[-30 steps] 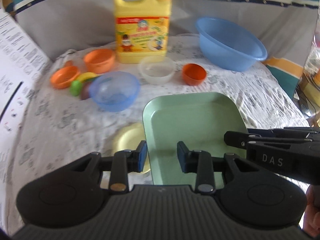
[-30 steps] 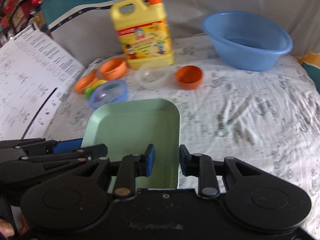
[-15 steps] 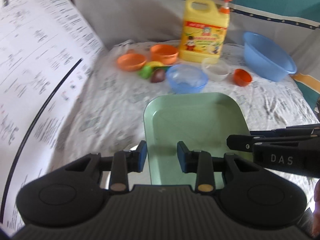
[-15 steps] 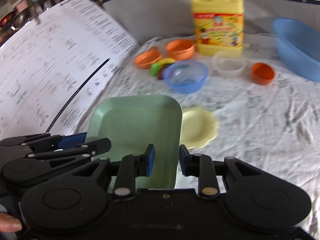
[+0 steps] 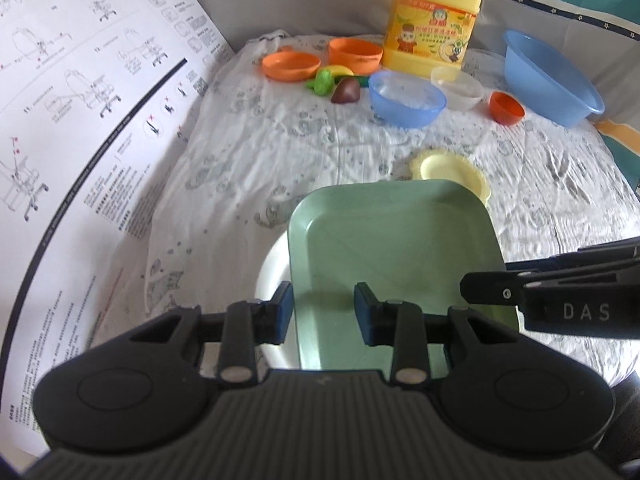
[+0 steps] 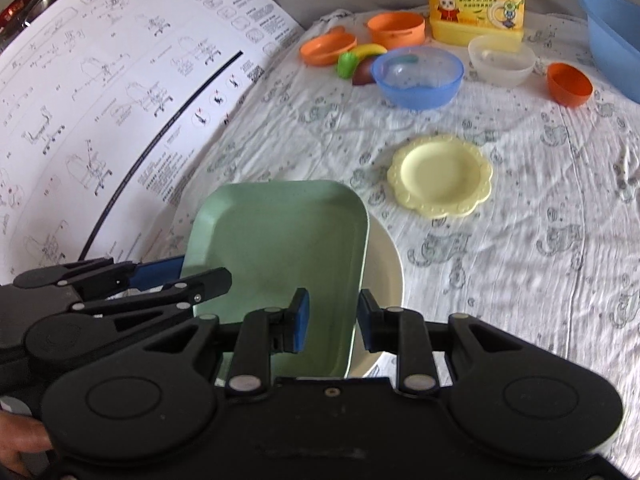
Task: Organize plates and bowls
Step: 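Carry the green plate with both grippers and lower it onto the white plate, then open both grippers to release the green plate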
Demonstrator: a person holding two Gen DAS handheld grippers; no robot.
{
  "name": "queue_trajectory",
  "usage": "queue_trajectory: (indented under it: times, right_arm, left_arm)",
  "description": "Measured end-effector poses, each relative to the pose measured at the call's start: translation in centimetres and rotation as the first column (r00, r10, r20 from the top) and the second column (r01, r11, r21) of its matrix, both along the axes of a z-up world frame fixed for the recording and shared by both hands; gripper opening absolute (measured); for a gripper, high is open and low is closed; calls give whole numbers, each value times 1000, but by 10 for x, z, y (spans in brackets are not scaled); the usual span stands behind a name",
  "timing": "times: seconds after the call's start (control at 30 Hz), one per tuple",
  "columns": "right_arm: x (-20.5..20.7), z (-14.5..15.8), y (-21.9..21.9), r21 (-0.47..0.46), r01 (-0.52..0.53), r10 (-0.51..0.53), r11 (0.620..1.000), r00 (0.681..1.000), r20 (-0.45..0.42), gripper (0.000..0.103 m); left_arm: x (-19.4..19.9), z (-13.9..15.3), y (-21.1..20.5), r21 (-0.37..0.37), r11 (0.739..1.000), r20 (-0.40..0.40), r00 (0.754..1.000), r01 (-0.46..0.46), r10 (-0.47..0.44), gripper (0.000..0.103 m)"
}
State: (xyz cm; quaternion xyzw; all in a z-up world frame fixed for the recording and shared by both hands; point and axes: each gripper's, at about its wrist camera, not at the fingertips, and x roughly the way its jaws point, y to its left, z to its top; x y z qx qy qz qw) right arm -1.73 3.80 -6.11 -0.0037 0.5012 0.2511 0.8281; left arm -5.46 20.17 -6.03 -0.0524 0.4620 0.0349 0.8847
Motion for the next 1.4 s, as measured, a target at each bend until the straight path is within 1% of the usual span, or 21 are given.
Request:
queue_trajectory:
  times: [0.17,0.43,0.5,0.63,0.7,0.73,0.77,0.8,0.83,0.9,0.93,0.97,1.0,1.07,1.17,1.27,1.4]
  right_arm:
    - [1,-13,2,-27,-2,1,1000,1000,-29,27]
    - [7,-24,9,-43,1,-3,999,999,-49,28]
    - [8,-25,10,-43,2,-4,999,998,-55,31]
    - [12,-27,11,-51,6,-9,999,998,-56,32]
    - [14,-30,11,-48,7,-10,999,998,-67,34]
    - [15,-30,11,-43,5,-8,999,997,-73,39]
    - [15,-31,11,-35,1,-3,999,997,-75,50]
    - [15,-30,11,-29,-5,3,1000,998,-68,57]
    - [14,-28,11,-34,-6,5,999,999,-49,60]
    - [12,-22,10,-38,-15,14,999,1000,-13,69]
    - [12,-20,8,-32,-10,10,999,1000,-4,79]
    - [13,-18,6,-20,-9,9,1000,1000,3,86]
    - [12,-17,3,-12,-13,13,1000,1000,11,89]
    - [9,-14,2,-17,-17,17,1000,999,33,95]
    - [5,-11,3,-25,-32,34,999,997,68,102]
    - [3,-9,5,-40,-38,42,998,995,95,103]
    - [2,-6,3,-42,-34,38,999,993,110,103]
  left_arm:
    - [4,-13,4,-23,1000,-26,1000,1,-2,32]
    - [15,-24,8,-27,1000,-50,999,4,-5,32]
    - [19,-26,8,-28,1000,-53,999,10,-11,32]
    - [25,-31,6,-27,999,-61,998,20,-22,32]
    - [26,-32,6,-24,999,-63,998,24,-25,32]
    - [25,-33,5,-23,999,-64,998,27,-29,33]
    - [25,-33,5,-20,999,-62,998,32,-33,36]
    - [23,-32,4,-14,999,-57,998,33,-34,42]
    - [22,-30,5,-2,1000,-48,999,22,-22,46]
    - [19,-26,9,15,1000,-30,999,-11,11,75]
    - [17,-25,13,13,1000,-18,999,-28,28,81]
    - [15,-23,19,-1,999,0,999,-44,44,91]
    - [13,-20,23,-13,998,14,998,-57,57,96]
    - [9,-15,30,-27,996,42,995,-85,86,102]
    - [7,-12,37,-36,993,59,991,-116,118,103]
    - [7,-12,39,-36,991,51,990,-132,134,103]
    - [11,-14,34,-5,991,31,991,-131,131,103]
